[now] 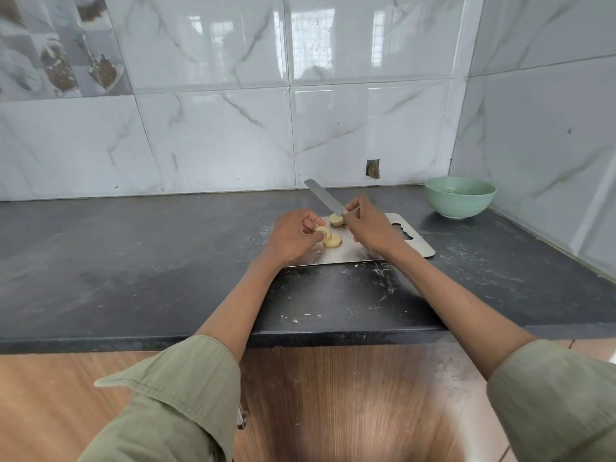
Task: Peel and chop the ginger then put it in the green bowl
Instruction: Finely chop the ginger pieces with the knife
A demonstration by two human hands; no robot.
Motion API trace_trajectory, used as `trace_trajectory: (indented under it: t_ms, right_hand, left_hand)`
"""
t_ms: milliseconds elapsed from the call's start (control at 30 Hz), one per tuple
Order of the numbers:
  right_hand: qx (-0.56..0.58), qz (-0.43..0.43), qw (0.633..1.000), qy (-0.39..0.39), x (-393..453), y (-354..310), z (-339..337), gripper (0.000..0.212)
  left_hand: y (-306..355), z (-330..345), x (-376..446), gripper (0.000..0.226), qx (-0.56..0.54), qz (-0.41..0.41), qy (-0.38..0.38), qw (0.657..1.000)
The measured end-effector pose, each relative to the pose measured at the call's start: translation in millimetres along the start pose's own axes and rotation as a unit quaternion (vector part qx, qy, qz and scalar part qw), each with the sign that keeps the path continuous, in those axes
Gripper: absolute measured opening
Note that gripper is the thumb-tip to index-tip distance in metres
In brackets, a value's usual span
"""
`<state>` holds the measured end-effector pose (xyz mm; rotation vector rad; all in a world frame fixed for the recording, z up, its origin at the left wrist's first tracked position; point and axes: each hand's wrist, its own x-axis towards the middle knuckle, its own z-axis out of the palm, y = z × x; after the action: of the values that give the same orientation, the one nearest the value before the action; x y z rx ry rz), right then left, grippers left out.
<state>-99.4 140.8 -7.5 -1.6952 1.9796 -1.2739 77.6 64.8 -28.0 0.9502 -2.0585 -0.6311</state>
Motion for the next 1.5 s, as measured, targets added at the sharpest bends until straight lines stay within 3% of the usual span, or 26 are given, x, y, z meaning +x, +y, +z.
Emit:
trace_trajectory:
  t_ms: [267,500,700,833,1000,1100,1167,1367,1500]
  right_hand:
    - [-0.057,-0.046,0.996,-0.049,4,15,8,0.068]
    - [-0.125,-0.003,0.991,0.038,10,28,10,0.03]
    - [-0.12,-0.023,0.991,0.047,7,20,12,0.039]
    - [-0.147,-0.013,0.987,0.068,7,24,9,0.024]
    - [-0.043,0.008,0.995,0.085,1,13,1,0.021]
    - [-0.015,0.002,0.997,0.078,-13,3,1,0.019]
    - [-0.022,-0.004,0.997,0.071,-27,-1,1,0.016]
    - [-0.196,-0.008,0.976,0.092,-68,-7,-4,0.02]
    - [-0.226,-0.005,0.97,0.087,-78,-10,0,0.02]
  left_hand:
    - [-5,-5,7,0.02,-0.025,-0.046,0.019,0.998]
    - [-5,-3,6,0.019,-0.03,-0.057,0.011,0.998]
    - [-6,0,5,0.025,-0.003,-0.036,-0.009,0.999]
    - [-4,0,2,0.024,0.023,-0.007,-0.029,0.999]
    - [-2,-5,0,0.011,0.034,0.001,-0.028,0.999]
    - [-2,-7,-3,0.03,0.044,-0.009,-0.034,0.998]
    - [-2,-8,-4,0.03,0.046,-0.021,-0.043,0.998]
    - [1,-11,-5,0.024,0.0,-0.031,-0.072,0.997]
    - [0,-13,-5,0.022,-0.01,-0.032,-0.068,0.997]
